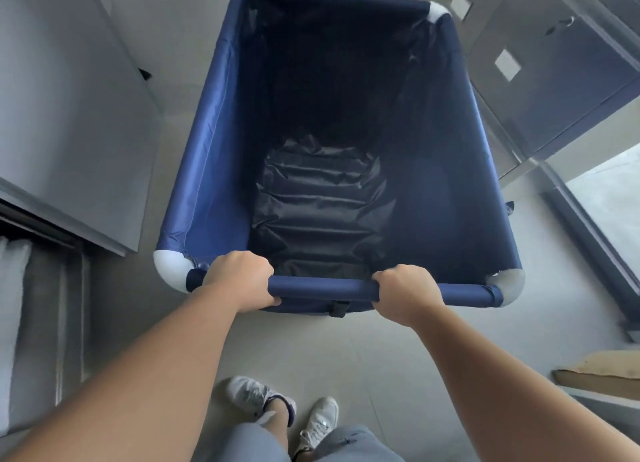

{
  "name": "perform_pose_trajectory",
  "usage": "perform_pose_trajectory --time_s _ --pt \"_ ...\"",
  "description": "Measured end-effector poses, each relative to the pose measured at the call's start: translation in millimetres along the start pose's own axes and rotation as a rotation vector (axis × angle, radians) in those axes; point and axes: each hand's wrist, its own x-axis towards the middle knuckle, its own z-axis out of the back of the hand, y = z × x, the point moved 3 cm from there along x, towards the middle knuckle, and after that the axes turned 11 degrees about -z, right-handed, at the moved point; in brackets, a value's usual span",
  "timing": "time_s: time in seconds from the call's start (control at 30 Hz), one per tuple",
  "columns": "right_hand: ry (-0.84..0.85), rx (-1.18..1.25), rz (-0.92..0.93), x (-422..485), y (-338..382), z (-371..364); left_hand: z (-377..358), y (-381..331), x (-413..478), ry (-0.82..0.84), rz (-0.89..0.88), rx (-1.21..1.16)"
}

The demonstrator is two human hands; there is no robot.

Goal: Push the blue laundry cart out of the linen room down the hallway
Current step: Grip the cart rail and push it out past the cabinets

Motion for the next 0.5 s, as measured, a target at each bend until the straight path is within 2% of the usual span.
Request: perform_pose_trajectory --time_s 0.23,0.5 --pt "-0.01 -0.015 0.017 16 -13 0 10 -7 10 -0.021 0.02 0.004" --pt "-0.028 -0.015 0.082 31 -58 0 17 -45 31 -0.038 0.093 -0.028"
